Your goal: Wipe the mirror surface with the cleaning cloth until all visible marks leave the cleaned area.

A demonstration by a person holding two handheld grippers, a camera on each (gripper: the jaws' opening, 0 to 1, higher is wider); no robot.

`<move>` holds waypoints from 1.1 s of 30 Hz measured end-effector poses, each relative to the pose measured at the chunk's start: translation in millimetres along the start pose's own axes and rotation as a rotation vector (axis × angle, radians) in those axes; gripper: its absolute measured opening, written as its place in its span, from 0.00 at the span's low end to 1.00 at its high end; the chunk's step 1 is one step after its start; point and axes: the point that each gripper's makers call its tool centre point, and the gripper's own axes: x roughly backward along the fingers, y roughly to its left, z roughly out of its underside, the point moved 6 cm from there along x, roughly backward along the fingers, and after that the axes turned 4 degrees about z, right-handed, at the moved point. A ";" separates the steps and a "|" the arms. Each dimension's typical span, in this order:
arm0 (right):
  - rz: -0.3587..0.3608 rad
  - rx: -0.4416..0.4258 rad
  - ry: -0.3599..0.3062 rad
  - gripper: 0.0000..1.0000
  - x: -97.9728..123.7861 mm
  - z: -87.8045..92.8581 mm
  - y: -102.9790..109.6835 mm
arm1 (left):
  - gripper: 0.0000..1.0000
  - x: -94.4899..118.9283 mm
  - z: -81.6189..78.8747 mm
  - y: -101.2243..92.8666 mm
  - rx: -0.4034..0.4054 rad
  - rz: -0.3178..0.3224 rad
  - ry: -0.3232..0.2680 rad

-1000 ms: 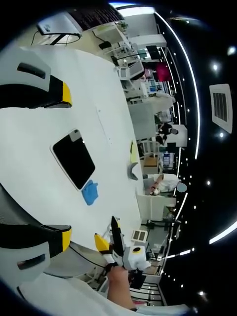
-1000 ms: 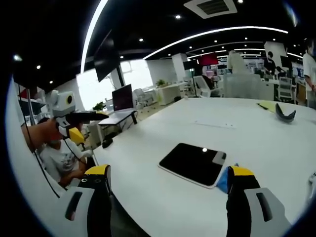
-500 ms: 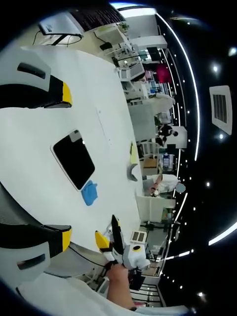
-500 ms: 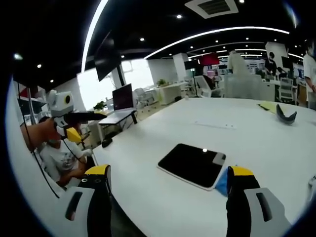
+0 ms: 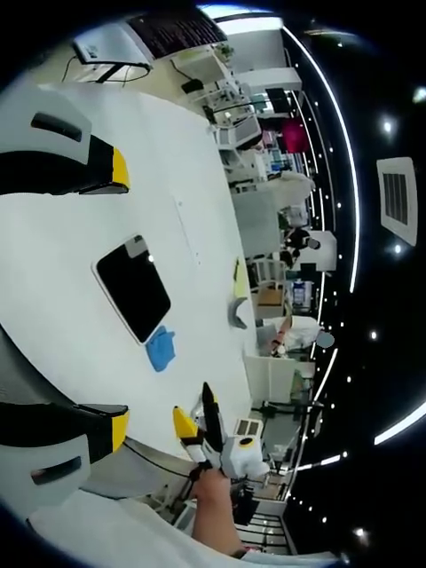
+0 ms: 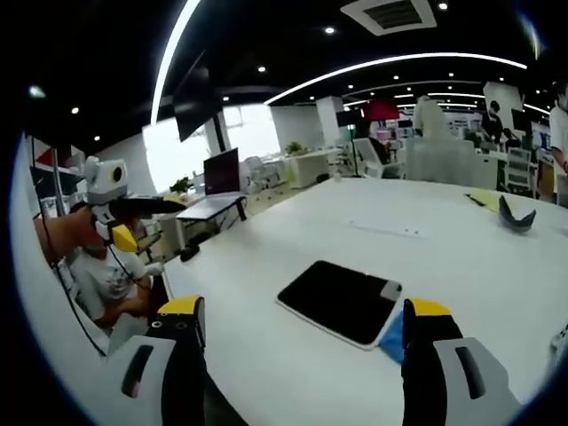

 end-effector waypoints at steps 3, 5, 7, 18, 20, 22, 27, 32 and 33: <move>0.001 0.016 0.008 0.91 -1.5 0.0 -4.9 | 0.99 -0.5 -1.6 -2.4 -0.008 -0.008 -0.009; 0.000 0.016 0.006 0.90 -2.2 -0.2 -8.0 | 0.99 -1.7 -2.0 -4.5 -0.002 -0.008 -0.007; 0.003 0.025 0.010 0.89 -3.3 0.1 -11.5 | 0.99 -2.9 -2.7 -7.2 -0.008 -0.007 -0.007; 0.041 0.079 0.010 0.79 -9.4 3.5 -41.0 | 0.99 -8.0 -2.8 -14.1 -0.009 -0.007 0.003; 0.044 0.090 0.016 0.77 -11.0 4.8 -45.6 | 0.99 -9.0 -2.6 -15.6 -0.006 -0.008 0.004; 0.047 0.098 0.018 0.76 -13.9 5.7 -51.3 | 0.99 -9.9 -2.0 -16.6 -0.002 -0.008 0.006; 0.050 0.134 0.007 0.65 -21.2 5.1 -65.4 | 0.99 -10.8 0.3 -16.3 0.000 -0.012 0.023; 0.057 0.161 0.029 0.59 -31.7 9.1 -81.0 | 0.99 -11.5 0.9 -14.4 0.008 -0.024 0.030; 0.057 0.167 0.033 0.57 -33.2 10.0 -83.1 | 0.99 -11.8 1.0 -14.3 0.010 -0.026 0.031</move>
